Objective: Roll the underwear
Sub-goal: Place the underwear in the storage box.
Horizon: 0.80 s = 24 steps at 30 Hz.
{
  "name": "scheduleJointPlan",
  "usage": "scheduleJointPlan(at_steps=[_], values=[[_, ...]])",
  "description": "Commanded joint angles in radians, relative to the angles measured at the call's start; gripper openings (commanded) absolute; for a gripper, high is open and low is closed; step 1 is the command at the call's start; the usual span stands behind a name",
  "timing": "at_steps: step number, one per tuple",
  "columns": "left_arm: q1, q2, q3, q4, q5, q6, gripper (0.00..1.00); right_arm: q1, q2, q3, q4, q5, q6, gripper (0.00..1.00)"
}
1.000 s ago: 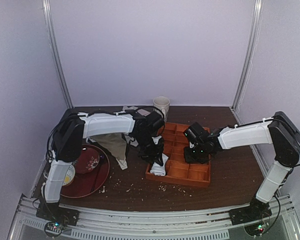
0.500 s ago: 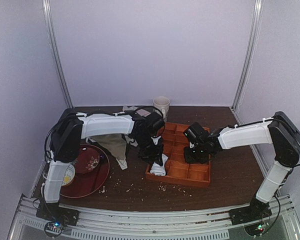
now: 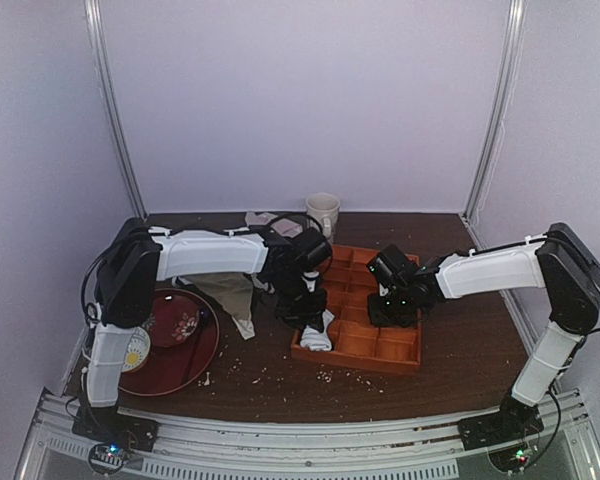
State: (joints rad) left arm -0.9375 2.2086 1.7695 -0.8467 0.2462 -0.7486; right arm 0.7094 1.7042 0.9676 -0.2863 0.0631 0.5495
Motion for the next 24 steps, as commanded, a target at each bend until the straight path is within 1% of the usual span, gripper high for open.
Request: scheduleJointPlan(at_steps=[1, 5, 6, 7, 10, 13, 19, 24], values=[[0.022, 0.083, -0.042, -0.096, -0.194, -0.068, 0.26, 0.007, -0.011, -0.01, -0.002, 0.016, 0.001, 0.23], [0.02, 0.093, -0.047, -0.087, -0.184, -0.083, 0.26, 0.007, -0.011, -0.007, -0.004, 0.014, 0.002, 0.23], [0.02, 0.091, -0.046, -0.086, -0.182, -0.082, 0.28, 0.007, -0.011, -0.005, -0.008, 0.016, 0.0, 0.23], [0.02, 0.081, -0.047, -0.086, -0.182, -0.081, 0.33, 0.007, -0.012, -0.004, -0.009, 0.016, 0.0, 0.23], [0.022, 0.06, -0.033, -0.099, -0.182, -0.064, 0.42, 0.008, -0.014, -0.004, -0.008, 0.016, -0.002, 0.23], [0.022, 0.044, -0.007, -0.124, -0.176, -0.047, 0.48, 0.007, -0.011, -0.008, -0.004, 0.016, 0.0, 0.23], [0.022, 0.012, 0.031, -0.155, -0.161, -0.033, 0.52, 0.008, -0.011, -0.013, 0.002, 0.015, 0.003, 0.23], [0.022, -0.006, 0.034, -0.158, -0.141, -0.029, 0.53, 0.007, -0.009, -0.013, 0.006, 0.012, 0.003, 0.23]])
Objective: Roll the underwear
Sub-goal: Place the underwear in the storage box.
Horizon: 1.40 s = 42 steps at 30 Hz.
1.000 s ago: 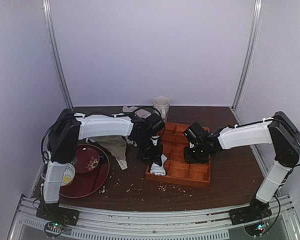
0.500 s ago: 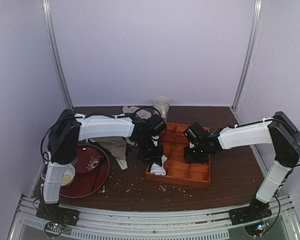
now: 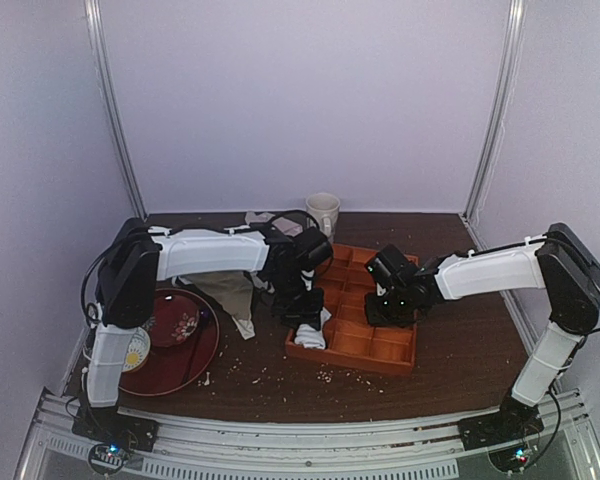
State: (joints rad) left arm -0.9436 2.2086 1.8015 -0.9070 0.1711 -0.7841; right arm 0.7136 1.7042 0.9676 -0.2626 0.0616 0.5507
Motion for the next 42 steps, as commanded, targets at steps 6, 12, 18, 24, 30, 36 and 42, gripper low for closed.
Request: scheduleJointPlan(at_steps=[6, 12, 18, 24, 30, 36, 42], values=[[0.026, -0.039, 0.005, -0.098, -0.05, 0.006, 0.54, 0.003, -0.009, -0.015, -0.018, 0.014, 0.002, 0.23], [0.026, -0.054, 0.024, -0.1, -0.041, 0.009, 0.55, 0.003, -0.003, -0.011, -0.016, 0.009, 0.002, 0.23], [0.025, -0.048, 0.033, -0.086, -0.019, 0.016, 0.52, 0.003, -0.001, -0.007, -0.02, 0.012, -0.001, 0.23], [0.011, -0.036, 0.026, -0.084, 0.004, 0.009, 0.14, 0.003, 0.001, -0.003, -0.021, 0.015, -0.001, 0.23], [-0.002, -0.028, 0.001, -0.058, -0.005, -0.006, 0.02, 0.003, 0.004, -0.01, -0.015, 0.014, 0.003, 0.23], [-0.003, 0.017, 0.006, -0.025, -0.014, -0.028, 0.0, 0.003, 0.004, -0.013, -0.013, 0.012, 0.005, 0.23], [-0.004, 0.077, 0.019, -0.004, 0.007, -0.029, 0.0, 0.003, 0.001, -0.012, -0.018, 0.013, 0.003, 0.23]])
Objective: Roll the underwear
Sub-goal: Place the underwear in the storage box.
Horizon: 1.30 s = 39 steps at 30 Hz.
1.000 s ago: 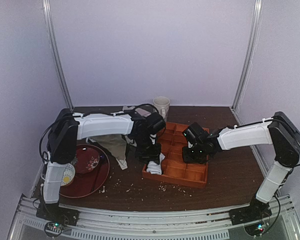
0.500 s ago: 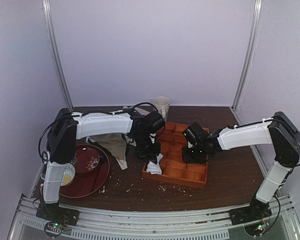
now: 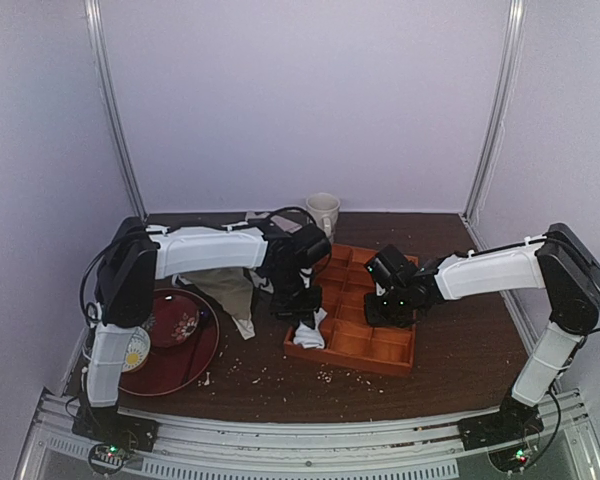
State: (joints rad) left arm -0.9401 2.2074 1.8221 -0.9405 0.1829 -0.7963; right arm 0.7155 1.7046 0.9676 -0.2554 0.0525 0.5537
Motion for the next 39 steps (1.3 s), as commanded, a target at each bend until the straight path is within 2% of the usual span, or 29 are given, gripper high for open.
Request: scheduleJointPlan(at_steps=[1, 12, 15, 18, 23, 29, 31, 39], values=[[-0.008, 0.086, 0.002, 0.028, -0.005, -0.016, 0.0, 0.001, 0.002, -0.011, -0.026, 0.022, 0.0, 0.23], [-0.008, 0.134, 0.003, 0.041, 0.009, -0.021, 0.01, 0.001, 0.004, -0.007, -0.027, 0.021, 0.0, 0.23], [-0.008, 0.106, -0.004, 0.038, 0.004, -0.018, 0.16, 0.001, 0.0, -0.009, -0.028, 0.021, -0.002, 0.23], [-0.008, 0.078, 0.005, 0.02, 0.001, -0.01, 0.36, 0.001, 0.0, -0.009, -0.03, 0.023, -0.003, 0.23], [-0.007, 0.025, 0.01, -0.004, -0.013, 0.001, 0.5, 0.001, 0.0, -0.009, -0.026, 0.022, -0.001, 0.23], [-0.006, -0.001, 0.043, -0.032, 0.0, 0.004, 0.56, 0.001, 0.0, -0.008, -0.024, 0.02, 0.0, 0.23], [-0.006, -0.01, 0.048, -0.036, 0.002, 0.004, 0.62, 0.001, -0.002, -0.008, -0.025, 0.02, -0.001, 0.23], [-0.007, -0.055, 0.061, -0.055, 0.003, 0.004, 0.61, 0.001, -0.006, -0.009, -0.027, 0.022, -0.002, 0.23]])
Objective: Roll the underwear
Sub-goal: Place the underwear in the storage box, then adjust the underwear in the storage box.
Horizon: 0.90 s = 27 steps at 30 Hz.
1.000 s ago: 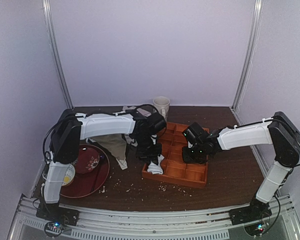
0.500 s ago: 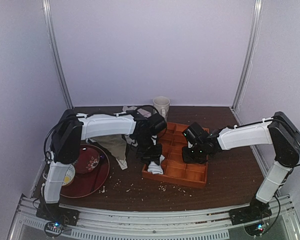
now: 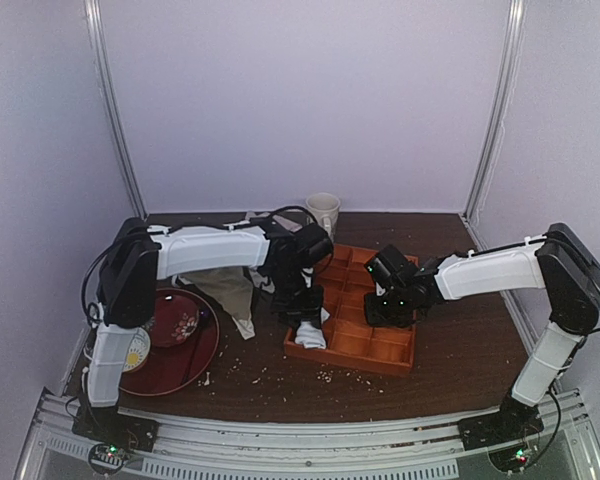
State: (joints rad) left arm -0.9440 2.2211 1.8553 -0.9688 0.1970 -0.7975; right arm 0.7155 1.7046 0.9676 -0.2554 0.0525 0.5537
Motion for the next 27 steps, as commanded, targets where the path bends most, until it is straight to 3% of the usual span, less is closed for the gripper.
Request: scheduleJointPlan(at_steps=[1, 15, 18, 21, 27], values=[[-0.003, -0.072, 0.028, -0.029, -0.005, 0.006, 0.61, 0.001, -0.007, -0.009, -0.026, 0.021, -0.001, 0.23], [-0.014, -0.121, -0.052, -0.028, 0.018, -0.009, 0.61, 0.002, -0.011, -0.022, -0.018, 0.02, 0.004, 0.23], [-0.02, -0.116, -0.079, -0.002, 0.028, -0.018, 0.57, 0.002, -0.01, -0.026, -0.015, 0.019, 0.006, 0.23], [-0.027, -0.1, -0.082, 0.002, 0.028, -0.021, 0.49, 0.001, -0.012, -0.029, -0.015, 0.019, 0.006, 0.23], [-0.029, -0.073, -0.071, 0.023, 0.021, -0.023, 0.1, 0.001, -0.018, -0.034, -0.015, 0.021, 0.007, 0.23]])
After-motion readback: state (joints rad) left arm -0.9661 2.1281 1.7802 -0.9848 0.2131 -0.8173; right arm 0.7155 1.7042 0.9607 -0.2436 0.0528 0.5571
